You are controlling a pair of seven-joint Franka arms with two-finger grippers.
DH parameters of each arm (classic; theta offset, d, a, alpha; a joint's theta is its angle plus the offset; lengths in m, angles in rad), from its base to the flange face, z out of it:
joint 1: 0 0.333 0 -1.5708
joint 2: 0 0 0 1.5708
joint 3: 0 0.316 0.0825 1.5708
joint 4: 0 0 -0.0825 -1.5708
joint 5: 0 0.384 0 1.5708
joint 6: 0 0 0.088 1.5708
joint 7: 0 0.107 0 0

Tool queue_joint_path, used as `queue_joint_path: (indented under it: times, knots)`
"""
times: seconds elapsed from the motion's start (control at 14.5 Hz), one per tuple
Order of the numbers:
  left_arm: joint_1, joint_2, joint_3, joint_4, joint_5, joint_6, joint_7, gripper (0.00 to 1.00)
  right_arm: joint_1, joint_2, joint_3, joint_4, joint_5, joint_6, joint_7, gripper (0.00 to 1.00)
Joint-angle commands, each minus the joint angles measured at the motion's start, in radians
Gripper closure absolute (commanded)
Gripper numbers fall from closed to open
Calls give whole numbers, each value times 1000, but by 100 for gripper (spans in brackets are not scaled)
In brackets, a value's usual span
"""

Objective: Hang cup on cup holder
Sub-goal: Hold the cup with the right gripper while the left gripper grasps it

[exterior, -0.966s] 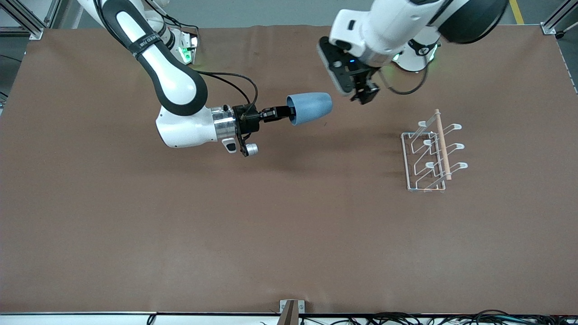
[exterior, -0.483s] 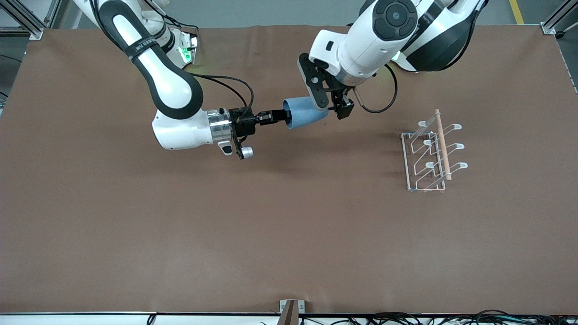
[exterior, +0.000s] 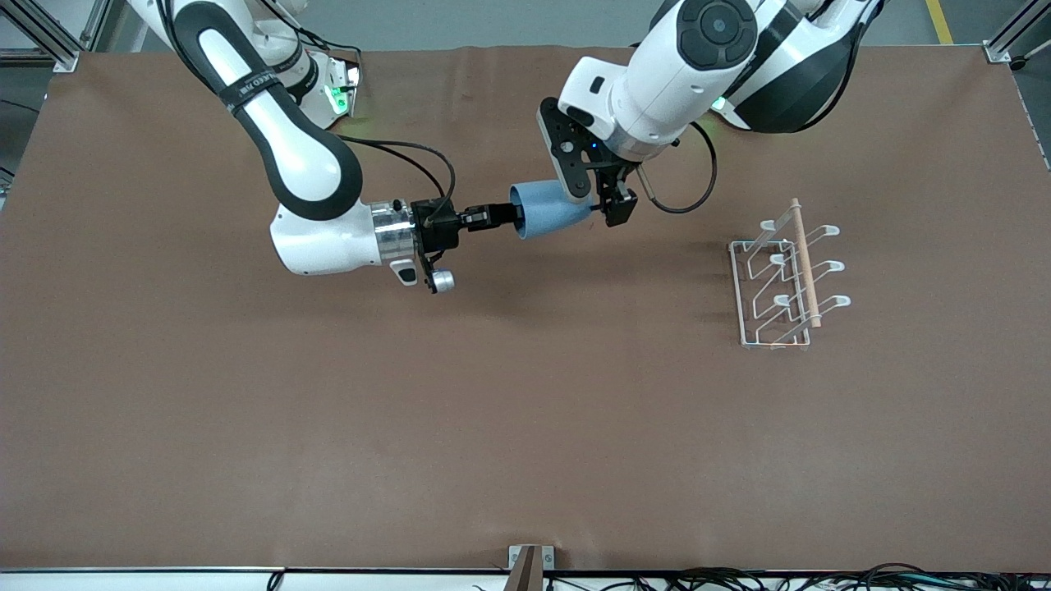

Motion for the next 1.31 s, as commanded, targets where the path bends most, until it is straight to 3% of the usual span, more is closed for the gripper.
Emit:
queue_joint_path:
  times: [0.0,0.41,0.55,0.62,0.76,0.97,1.03,1.1,1.17,1.24]
  knots:
    - [-12,25,-15,18,35,31,11,0,9,-10,21,-2,30,0,5,99]
    - [-29,56,-16,13,30,53,9,2,6,-10,28,-2,30,2,5,98]
    - [-39,59,-16,7,27,64,9,27,8,-10,28,-2,30,2,5,98]
    - [-41,59,-16,4,24,77,8,34,8,-10,28,-2,30,2,4,98]
    - [-39,60,-18,0,21,85,2,62,8,-10,28,-2,30,2,4,98]
    - [-39,59,-16,1,22,79,5,74,8,-10,27,-1,30,3,10,95]
    - [-33,59,-16,1,22,74,6,84,8,-10,27,-1,30,8,10,71]
    - [-27,56,-15,4,28,71,8,92,8,-19,27,-1,22,14,8,32]
    - [-23,53,-15,3,35,58,9,96,2,-33,25,-4,17,19,8,0]
    - [-21,49,-10,6,38,27,9,99,-6,-47,16,-16,16,22,8,0]
